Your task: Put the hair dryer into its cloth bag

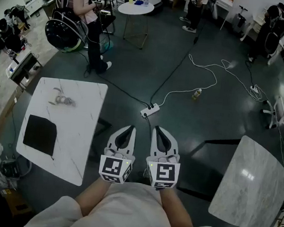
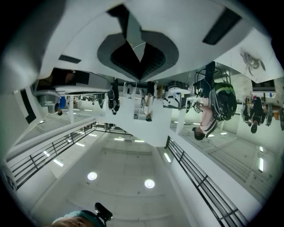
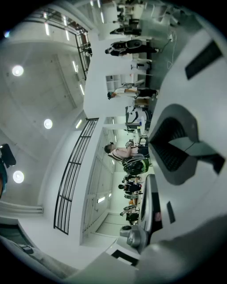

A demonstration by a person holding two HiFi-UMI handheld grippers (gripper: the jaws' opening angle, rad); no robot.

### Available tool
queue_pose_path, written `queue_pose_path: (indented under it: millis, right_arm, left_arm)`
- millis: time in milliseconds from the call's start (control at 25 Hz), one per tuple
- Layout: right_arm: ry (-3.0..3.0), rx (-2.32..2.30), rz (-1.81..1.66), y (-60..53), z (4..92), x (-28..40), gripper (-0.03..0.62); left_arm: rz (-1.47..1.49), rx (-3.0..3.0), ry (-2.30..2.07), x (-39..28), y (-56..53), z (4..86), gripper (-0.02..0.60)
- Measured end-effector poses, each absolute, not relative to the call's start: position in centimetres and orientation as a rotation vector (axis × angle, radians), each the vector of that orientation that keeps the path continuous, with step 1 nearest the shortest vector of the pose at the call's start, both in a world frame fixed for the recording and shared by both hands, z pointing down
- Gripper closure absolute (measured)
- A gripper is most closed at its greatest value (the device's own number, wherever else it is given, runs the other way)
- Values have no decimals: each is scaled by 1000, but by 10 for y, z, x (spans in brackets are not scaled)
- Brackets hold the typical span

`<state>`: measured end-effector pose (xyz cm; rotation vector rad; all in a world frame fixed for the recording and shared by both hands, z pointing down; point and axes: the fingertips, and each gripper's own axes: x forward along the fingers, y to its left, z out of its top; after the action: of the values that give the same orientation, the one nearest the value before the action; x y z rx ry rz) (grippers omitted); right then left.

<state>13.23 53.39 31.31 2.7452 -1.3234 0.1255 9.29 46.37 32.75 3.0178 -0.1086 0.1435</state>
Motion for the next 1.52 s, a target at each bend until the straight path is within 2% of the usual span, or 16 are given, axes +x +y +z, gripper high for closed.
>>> queue_pose_path:
  millis: [520,880,1240,1520]
  right_arm:
    - [-1568,2637,177,541,321,156,579]
    - [-1899,2447,217,443,360,112,577]
    - [-2071,2153,272,348,402,84,577]
    - [-2157,1931,279,253,425,34,577]
  left_arm:
    - [211,3013,-375,99,482,334,572]
    - [353,2956,-751,28,406,378,572]
    - [432,2836,-990,-7,314,427,572]
    - [503,2675,-1192,-81,218,462,572]
